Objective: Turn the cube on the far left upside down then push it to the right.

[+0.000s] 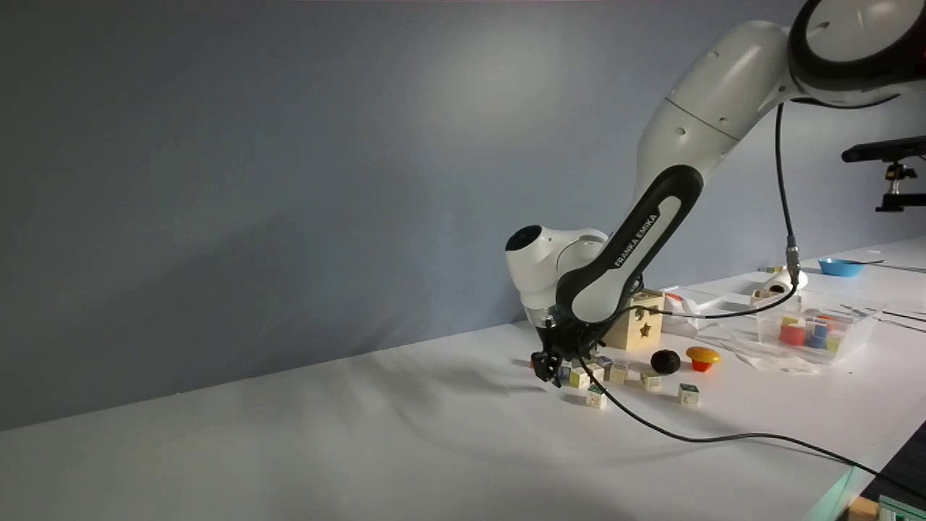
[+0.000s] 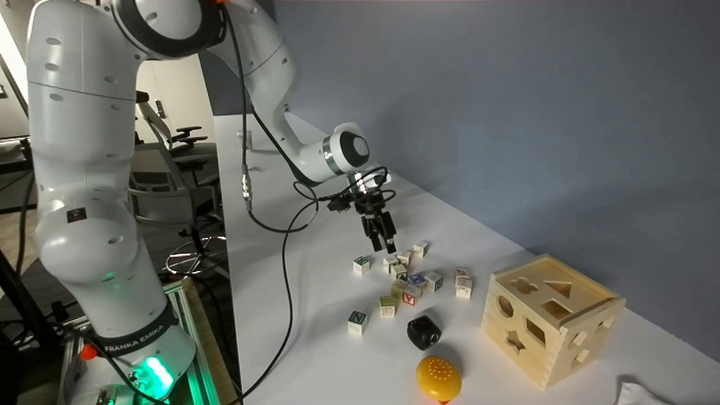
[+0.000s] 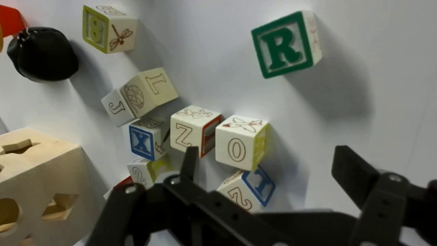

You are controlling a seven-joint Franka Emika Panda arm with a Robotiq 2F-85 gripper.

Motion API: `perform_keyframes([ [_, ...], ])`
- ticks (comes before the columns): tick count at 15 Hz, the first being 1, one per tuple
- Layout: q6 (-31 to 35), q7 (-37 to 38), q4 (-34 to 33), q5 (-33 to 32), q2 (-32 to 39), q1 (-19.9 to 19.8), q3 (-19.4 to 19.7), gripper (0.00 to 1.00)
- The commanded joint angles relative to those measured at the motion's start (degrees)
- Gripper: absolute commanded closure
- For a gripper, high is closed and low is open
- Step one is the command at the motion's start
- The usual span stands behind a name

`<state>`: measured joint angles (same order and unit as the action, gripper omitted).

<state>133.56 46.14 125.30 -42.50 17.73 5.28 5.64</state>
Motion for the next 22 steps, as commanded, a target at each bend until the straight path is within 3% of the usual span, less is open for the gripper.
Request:
perform_keyframes([
  [1,-1.12,2.39,-3.87,-2.00,3.58,0.86,0.47,0.00],
  [17,-4.10,1.70,-4.77,-0.66,5.58,0.25,1.07,0.00],
  [22,-5.01,1.36,-4.43,-0.31,5.66,0.30,1.04,0.17],
])
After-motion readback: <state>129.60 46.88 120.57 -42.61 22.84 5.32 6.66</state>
